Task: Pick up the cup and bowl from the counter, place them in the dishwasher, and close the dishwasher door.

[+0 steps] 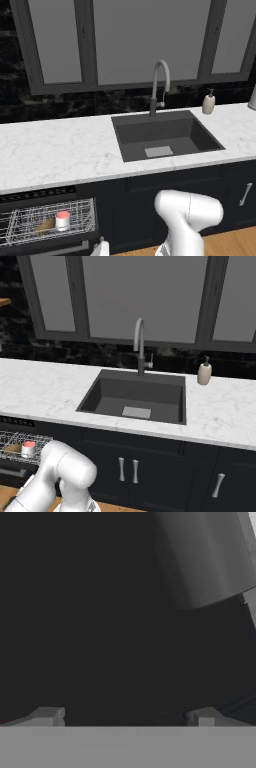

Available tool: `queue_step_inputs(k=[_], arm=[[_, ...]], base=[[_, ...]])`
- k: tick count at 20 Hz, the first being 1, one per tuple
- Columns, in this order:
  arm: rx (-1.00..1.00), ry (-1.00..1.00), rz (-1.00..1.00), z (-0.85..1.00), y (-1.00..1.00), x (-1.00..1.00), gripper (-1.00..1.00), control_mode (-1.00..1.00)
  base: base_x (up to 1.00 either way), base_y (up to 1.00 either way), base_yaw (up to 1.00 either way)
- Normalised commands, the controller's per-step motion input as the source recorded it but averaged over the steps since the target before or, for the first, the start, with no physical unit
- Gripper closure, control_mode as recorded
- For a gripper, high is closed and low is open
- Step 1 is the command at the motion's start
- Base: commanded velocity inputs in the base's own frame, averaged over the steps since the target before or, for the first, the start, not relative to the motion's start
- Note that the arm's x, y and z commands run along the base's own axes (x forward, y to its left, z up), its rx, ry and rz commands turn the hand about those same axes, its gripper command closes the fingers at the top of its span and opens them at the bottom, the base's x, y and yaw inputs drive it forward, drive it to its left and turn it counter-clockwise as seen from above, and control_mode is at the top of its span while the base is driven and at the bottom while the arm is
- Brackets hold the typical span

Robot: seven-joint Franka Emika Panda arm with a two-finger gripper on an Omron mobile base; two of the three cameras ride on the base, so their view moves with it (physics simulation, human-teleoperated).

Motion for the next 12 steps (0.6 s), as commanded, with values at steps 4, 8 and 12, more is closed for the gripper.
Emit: queue_step_inputs(k=[4, 8, 12], arm=[[0.02, -0.62, -0.22, -0.30, 0.93, 1.00, -1.00, -1.00], [0.02, -0.64, -0.22, -0.32, 0.89, 1.00, -1.00, -1.00], [0.02, -0.61, -0.23, -0.43, 0.85, 1.00, -1.00, -1.00]], base=[[0.00, 0.00, 0.00], [0.00, 0.00, 0.00], [0.00, 0.00, 0.00]])
